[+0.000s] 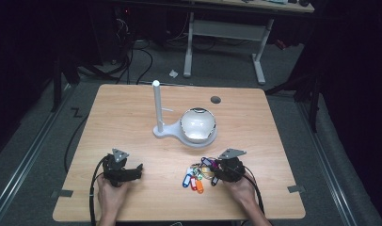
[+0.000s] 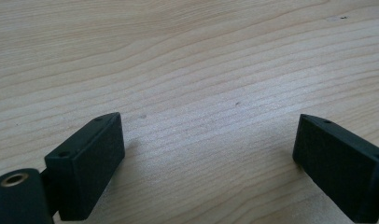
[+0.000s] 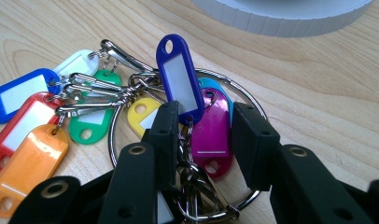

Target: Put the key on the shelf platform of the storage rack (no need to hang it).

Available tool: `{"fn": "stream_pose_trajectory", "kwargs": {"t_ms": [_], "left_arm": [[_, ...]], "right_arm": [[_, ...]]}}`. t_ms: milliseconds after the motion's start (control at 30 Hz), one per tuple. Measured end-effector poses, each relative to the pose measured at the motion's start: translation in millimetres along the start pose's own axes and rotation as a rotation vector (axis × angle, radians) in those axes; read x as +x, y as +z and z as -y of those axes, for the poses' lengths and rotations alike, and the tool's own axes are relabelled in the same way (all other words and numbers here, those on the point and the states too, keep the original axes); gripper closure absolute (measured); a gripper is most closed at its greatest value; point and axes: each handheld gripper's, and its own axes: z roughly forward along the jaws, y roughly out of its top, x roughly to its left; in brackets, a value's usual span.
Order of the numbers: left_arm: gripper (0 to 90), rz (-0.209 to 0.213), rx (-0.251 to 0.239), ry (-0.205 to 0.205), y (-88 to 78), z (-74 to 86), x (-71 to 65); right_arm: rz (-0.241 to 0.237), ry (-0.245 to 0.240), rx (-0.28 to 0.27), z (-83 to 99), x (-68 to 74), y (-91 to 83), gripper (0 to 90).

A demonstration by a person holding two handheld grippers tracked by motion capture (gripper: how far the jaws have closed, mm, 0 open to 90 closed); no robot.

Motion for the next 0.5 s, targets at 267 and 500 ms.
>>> {"fn": "stream_pose_trajectory", "kwargs": {"t_ms": [267, 500], "left_arm": [[9.4, 0.001, -0.001, 0.001, 0.0, -0.1, 0.1], [9.5, 0.000, -0.001, 0.001, 0.0, -0.1, 0.1]], "right_arm": [[-0.005, -0.013, -0.001, 0.8, 0.4, -1.7, 63.4], [-0.003, -0.030, 0.005, 0.4, 0.7, -2.0, 63.4]]}}
